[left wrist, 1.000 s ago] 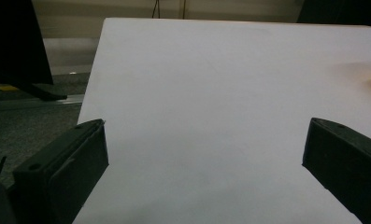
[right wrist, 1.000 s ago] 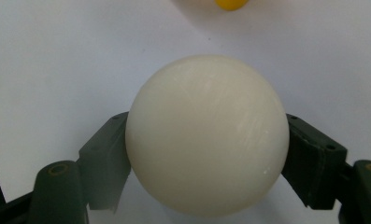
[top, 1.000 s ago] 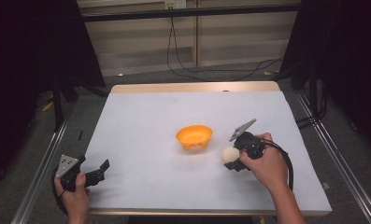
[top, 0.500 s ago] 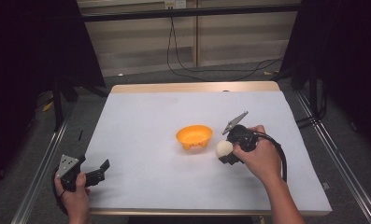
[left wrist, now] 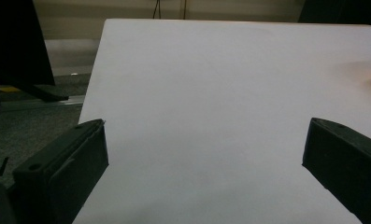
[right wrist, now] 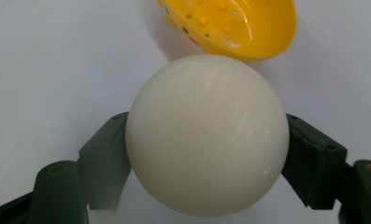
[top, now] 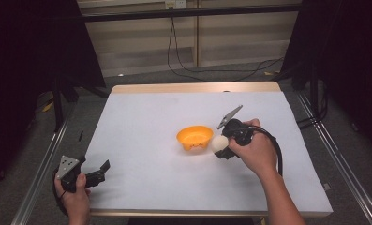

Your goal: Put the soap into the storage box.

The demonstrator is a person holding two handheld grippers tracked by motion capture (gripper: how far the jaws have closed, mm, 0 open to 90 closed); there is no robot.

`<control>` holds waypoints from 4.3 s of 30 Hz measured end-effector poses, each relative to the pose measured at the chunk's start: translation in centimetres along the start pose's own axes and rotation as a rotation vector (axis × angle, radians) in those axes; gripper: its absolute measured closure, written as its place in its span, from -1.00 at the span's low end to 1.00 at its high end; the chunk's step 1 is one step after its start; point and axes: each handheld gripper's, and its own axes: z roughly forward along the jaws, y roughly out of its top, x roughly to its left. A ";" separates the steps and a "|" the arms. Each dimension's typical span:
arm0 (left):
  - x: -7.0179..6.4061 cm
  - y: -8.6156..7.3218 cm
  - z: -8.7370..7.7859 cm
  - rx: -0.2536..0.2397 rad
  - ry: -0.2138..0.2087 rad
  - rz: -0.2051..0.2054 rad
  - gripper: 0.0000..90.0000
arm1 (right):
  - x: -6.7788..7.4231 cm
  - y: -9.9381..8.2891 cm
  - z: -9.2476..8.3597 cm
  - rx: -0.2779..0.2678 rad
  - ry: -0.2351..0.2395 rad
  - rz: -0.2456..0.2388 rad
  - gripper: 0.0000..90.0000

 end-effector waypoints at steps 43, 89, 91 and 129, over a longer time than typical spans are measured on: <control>0.0 0.0 0.0 0.001 -0.001 0.004 -1.00 | -0.8 8.2 2.7 0.042 -0.004 -0.079 -0.45; 0.1 0.0 0.0 -0.001 -0.007 -0.002 -1.00 | -1.7 8.3 4.8 0.045 -0.029 0.056 -0.57; 0.1 0.0 0.0 0.000 -0.007 0.000 -1.00 | -1.7 8.1 4.5 0.035 -0.033 0.064 -0.60; -0.1 0.0 0.0 0.006 0.006 0.005 -1.00 | -0.2 -4.5 0.9 -0.239 -0.132 0.222 -1.00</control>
